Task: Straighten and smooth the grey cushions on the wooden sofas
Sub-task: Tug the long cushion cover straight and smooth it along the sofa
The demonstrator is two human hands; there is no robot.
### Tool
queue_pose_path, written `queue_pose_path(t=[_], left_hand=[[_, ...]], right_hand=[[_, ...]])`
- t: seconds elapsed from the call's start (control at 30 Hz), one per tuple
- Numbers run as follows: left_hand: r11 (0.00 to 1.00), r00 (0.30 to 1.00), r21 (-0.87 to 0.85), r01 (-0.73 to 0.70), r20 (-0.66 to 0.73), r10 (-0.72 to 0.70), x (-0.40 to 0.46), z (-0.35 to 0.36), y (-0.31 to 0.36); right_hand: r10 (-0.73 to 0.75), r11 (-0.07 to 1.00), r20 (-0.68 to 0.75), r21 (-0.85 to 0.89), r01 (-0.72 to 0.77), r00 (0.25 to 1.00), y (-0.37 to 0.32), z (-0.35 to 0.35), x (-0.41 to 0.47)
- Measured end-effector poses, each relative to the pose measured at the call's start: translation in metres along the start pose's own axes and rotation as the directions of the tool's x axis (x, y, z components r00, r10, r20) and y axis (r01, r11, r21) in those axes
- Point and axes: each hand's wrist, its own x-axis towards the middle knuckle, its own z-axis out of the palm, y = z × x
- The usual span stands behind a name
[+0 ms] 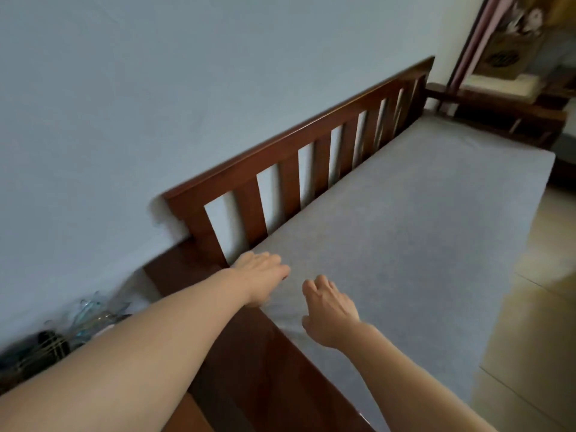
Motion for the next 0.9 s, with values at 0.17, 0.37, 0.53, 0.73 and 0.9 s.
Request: queue_pose_path(t=[0.17,0.37,0.53,0.73,0.9], left_hand=[[1.000,1.000,0.013,-0.005,-0.015,0.005,-0.013,-0.020,0.075],[0.999,1.000,-0.037,-0.007,-0.024,0.006,-0.031,-0.053,0.163],[0.998,0.998,-0.065,-0.007,-0.065,0.003,-0.033,-0.084,0.223],[0.997,0.996,-0.072,-0.021,-0.088,0.014,-0.005,-0.119,0.268],[0.995,0.995,-0.097,-0.019,-0.095,0.010,0.041,-0.141,0.283]], right_hand=[[0.038,0.999,0.019,0.003,-0.038,0.999,0.055,-0.017,-0.067],[0.046,0.999,0.032,0.003,-0.046,0.998,0.113,-0.035,-0.136],[0.064,0.998,0.009,-0.001,-0.064,0.998,0.160,-0.060,-0.183],[0.099,0.995,-0.015,-0.003,-0.099,0.995,0.215,-0.090,-0.201],[0.091,0.996,-0.025,-0.005,-0.091,0.996,0.259,-0.107,-0.176]])
